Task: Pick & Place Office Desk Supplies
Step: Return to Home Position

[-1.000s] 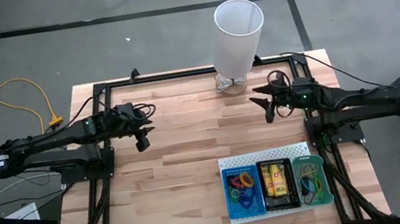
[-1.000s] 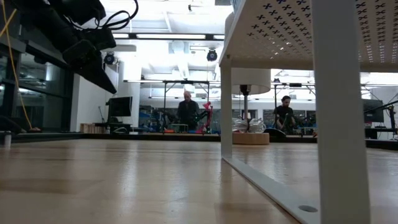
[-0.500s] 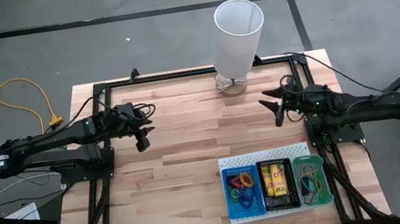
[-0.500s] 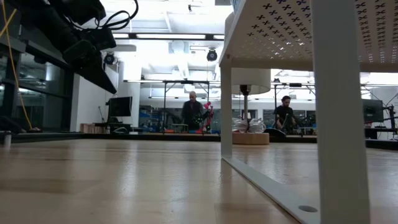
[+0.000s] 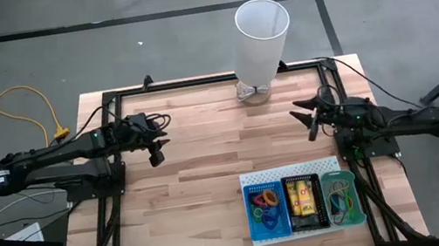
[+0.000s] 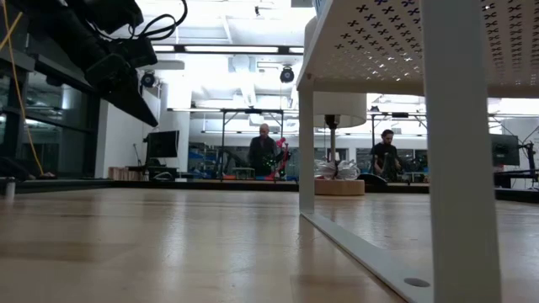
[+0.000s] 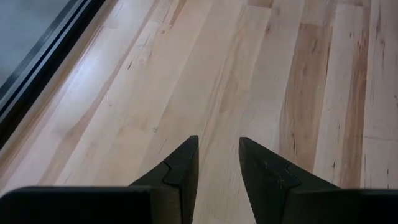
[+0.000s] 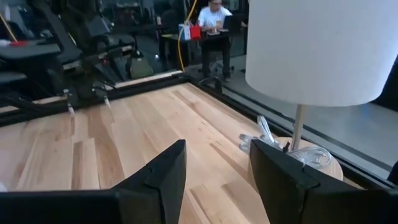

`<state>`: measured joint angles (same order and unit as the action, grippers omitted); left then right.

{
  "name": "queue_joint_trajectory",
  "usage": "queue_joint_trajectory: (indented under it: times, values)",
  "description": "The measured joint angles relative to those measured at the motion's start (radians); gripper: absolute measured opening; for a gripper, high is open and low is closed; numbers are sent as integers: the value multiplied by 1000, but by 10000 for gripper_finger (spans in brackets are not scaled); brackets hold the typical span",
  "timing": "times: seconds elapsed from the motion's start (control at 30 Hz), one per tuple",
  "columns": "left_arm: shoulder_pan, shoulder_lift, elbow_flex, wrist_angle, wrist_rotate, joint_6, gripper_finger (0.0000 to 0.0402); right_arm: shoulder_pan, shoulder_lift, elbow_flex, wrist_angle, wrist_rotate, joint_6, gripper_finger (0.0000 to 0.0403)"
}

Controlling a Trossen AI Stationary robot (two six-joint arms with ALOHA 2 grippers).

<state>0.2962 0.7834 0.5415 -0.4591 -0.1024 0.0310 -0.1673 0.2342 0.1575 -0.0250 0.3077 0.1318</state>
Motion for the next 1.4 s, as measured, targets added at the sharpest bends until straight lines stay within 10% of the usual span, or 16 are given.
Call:
queue_joint_trajectory:
  times: [0.5, 1.4]
  values:
    - [0, 0, 0, 0, 0, -2, 108, 0, -228, -45, -61, -134, -1, 166]
    - [0, 0, 0, 0, 0, -6, 108, 0, -227, -120, 4, -187, 23, 166]
